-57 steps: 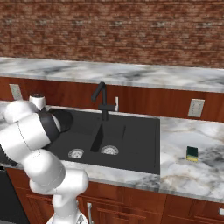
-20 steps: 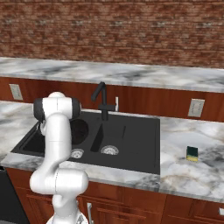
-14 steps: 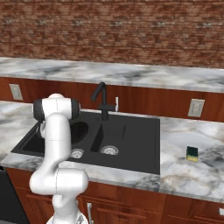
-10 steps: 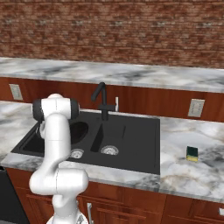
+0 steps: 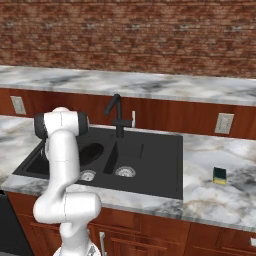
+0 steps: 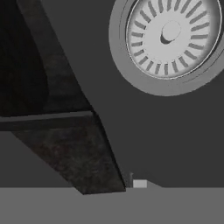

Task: Pick the pan and sponge and place them into the sink. Then turn on the water.

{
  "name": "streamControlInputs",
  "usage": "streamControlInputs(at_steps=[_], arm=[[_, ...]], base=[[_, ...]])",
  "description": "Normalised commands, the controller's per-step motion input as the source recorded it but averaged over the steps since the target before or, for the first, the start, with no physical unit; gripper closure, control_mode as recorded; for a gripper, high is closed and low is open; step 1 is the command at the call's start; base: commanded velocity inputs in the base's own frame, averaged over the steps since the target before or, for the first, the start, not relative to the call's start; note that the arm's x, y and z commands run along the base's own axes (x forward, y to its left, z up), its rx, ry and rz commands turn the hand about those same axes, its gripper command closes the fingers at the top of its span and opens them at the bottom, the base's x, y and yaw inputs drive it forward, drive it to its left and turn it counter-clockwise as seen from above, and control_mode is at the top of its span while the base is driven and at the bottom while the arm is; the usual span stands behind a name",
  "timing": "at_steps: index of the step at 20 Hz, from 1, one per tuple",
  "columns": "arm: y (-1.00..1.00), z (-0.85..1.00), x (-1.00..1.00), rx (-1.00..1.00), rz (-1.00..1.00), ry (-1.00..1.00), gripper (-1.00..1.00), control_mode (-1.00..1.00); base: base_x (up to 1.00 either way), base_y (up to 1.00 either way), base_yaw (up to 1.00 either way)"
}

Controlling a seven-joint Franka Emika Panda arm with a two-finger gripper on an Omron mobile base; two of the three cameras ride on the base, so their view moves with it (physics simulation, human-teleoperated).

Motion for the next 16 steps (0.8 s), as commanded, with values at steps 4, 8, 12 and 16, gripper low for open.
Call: streamControlInputs(at_steps=[4, 8, 12, 16], arm=[[-0.02, 0.0, -0.42, -0.08, -0.39, 0.23, 1.0, -1.0], [0.0, 0.08, -0.32, -0.12, -0.45, 0.25, 1.0, -1.0], [-0.01, 0.18, -0.19, -0.13, -0.45, 0.26, 1.0, -1.0], [-0.01, 0.01, 0.0, -0.15, -0.4, 0.34, 1.0, -1.0]], base=[[0.0, 0.0, 0.0], [0.0, 0.0, 0.0], [0.0, 0.0, 0.0], [0.0, 0.0, 0.0]])
